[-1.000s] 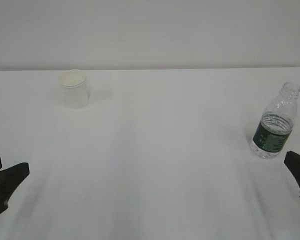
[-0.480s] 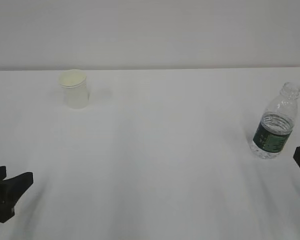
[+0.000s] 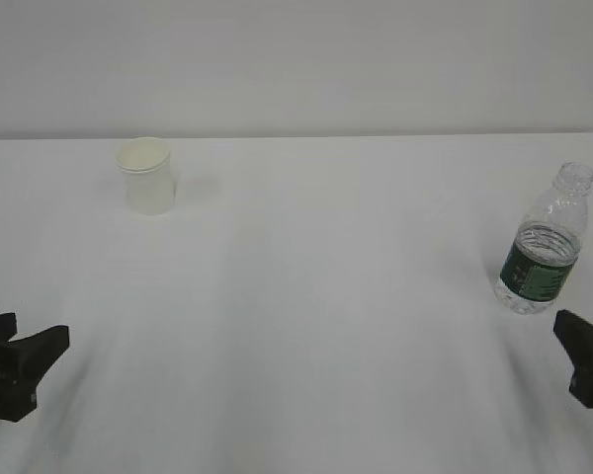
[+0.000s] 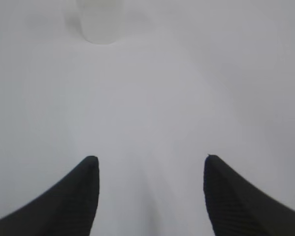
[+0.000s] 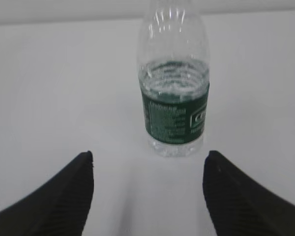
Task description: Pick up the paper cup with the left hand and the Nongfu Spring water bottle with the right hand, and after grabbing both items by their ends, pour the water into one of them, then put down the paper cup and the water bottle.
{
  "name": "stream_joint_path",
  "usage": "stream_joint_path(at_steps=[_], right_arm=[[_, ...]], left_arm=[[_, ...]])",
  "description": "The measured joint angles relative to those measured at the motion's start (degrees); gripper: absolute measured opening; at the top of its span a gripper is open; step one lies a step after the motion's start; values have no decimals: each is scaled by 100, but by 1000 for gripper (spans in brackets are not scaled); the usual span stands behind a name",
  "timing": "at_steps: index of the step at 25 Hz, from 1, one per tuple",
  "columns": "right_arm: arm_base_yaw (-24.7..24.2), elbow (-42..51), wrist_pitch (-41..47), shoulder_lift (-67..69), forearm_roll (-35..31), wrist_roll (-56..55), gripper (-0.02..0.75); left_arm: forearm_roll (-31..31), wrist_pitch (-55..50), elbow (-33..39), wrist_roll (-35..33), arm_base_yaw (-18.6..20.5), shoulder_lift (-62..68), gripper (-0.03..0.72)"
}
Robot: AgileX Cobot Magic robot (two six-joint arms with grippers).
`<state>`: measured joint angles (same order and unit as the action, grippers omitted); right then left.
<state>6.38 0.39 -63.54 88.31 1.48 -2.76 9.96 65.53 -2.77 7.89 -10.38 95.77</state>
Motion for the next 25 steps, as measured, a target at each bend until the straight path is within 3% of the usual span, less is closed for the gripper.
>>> stream_joint_path(at_steps=[6, 16, 25], right_arm=[[0, -138, -163, 1209, 22, 59, 521], [0, -418, -209, 1341, 69, 276, 521], [0, -561, -218, 1341, 12, 509, 522]], left_arm=[[0, 0, -148, -199, 0, 9, 476], [-12, 8, -240, -392, 0, 66, 478], [-12, 8, -698, -392, 0, 514, 571]])
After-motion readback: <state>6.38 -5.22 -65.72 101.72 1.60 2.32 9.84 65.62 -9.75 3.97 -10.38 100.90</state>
